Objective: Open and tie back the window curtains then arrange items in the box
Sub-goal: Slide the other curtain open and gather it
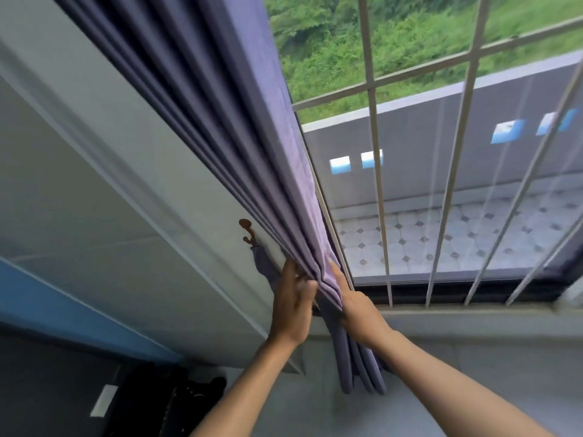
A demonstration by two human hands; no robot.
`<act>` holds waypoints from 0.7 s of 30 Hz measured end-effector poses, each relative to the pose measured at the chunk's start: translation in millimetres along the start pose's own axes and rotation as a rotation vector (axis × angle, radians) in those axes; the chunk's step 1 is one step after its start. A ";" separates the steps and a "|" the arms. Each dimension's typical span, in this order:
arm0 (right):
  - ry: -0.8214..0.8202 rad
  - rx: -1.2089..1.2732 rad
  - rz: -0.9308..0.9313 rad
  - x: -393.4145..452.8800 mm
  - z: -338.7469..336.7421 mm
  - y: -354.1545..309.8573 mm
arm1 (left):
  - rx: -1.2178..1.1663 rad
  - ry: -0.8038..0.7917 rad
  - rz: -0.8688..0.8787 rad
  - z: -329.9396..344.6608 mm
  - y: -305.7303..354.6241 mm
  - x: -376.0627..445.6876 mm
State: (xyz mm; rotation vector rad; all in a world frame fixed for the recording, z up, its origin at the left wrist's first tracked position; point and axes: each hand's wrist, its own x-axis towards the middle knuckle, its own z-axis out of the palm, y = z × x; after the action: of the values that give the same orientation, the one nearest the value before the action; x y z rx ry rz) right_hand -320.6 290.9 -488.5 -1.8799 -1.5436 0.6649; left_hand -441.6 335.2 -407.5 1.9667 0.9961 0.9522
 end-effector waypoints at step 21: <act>-0.113 -0.138 0.197 -27.8 -12.0 3.9 | -0.104 -0.911 -0.353 -37.9 -7.2 128.3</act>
State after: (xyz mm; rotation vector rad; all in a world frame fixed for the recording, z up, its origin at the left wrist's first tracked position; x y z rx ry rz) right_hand -314.8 261.5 -483.1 -2.1511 -1.5202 0.7809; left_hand -421.0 458.5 -359.4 1.7496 0.6839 -0.1170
